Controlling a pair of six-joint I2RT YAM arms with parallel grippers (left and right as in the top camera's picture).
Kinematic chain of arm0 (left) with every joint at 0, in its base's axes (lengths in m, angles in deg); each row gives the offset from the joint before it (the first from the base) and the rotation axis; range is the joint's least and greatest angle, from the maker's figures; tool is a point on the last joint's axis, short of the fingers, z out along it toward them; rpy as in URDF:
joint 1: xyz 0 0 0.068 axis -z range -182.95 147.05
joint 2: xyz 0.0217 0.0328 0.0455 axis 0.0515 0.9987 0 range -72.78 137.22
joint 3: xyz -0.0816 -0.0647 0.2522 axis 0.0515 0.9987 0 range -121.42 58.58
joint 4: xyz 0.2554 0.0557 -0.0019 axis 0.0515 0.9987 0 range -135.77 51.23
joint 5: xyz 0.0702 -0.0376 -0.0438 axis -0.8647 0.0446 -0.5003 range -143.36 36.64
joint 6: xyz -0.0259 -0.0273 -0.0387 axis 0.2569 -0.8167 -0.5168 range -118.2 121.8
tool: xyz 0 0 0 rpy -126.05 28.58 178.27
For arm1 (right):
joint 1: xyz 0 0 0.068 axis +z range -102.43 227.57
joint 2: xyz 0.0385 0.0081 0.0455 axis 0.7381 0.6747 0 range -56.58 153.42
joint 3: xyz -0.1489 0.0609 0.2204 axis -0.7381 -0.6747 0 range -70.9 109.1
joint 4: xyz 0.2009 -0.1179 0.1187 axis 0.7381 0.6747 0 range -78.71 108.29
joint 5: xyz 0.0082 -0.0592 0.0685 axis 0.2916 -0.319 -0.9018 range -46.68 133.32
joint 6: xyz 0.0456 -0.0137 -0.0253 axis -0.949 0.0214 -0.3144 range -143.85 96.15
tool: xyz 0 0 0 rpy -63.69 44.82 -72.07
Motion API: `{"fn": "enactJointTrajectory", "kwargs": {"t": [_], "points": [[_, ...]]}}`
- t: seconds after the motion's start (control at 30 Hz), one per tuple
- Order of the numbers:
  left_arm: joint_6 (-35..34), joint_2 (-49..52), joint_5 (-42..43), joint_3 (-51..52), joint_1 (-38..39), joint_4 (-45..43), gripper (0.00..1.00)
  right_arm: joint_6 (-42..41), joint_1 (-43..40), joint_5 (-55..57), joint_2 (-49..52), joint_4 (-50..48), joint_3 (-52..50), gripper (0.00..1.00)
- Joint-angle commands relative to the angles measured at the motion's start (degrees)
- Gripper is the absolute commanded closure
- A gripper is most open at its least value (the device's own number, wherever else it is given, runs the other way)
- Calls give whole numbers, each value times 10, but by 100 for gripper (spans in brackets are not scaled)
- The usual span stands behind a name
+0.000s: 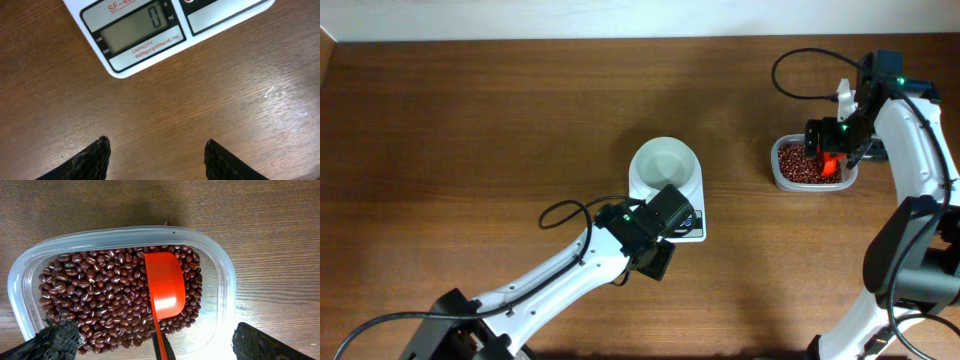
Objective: Scoop item into bowl and weigh 50g on scale
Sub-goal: 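Raise the left gripper away, then lower it in front of the scale display, then push the red scoop down into the beans with the right gripper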
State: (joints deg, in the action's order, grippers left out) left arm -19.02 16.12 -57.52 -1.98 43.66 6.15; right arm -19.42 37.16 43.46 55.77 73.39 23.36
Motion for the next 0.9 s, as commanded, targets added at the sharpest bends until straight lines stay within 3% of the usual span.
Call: {"fn": "enactJointTrajectory", "kwargs": {"t": [0.0,0.13,0.17,0.2,0.27,0.73,0.87], "points": [[-21,4,-30,5,2,2,36,-4,-2,3,-3,0,-3,1],[-21,4,-40,5,2,-5,29,-4,-2,3,-3,0,-3,1],[-21,4,-48,5,2,-7,25,-4,-2,3,-3,0,-3,1],[-21,4,-49,5,2,-9,10,-4,-2,3,-3,0,-3,1],[-21,4,-49,5,2,-9,0,-4,-2,3,-3,0,-3,1],[-21,4,-49,5,2,-9,1,-4,-1,2,-3,-45,-3,1],[-21,4,-49,5,2,-9,1,-17,-9,-6,-9,17,64,1]]}}
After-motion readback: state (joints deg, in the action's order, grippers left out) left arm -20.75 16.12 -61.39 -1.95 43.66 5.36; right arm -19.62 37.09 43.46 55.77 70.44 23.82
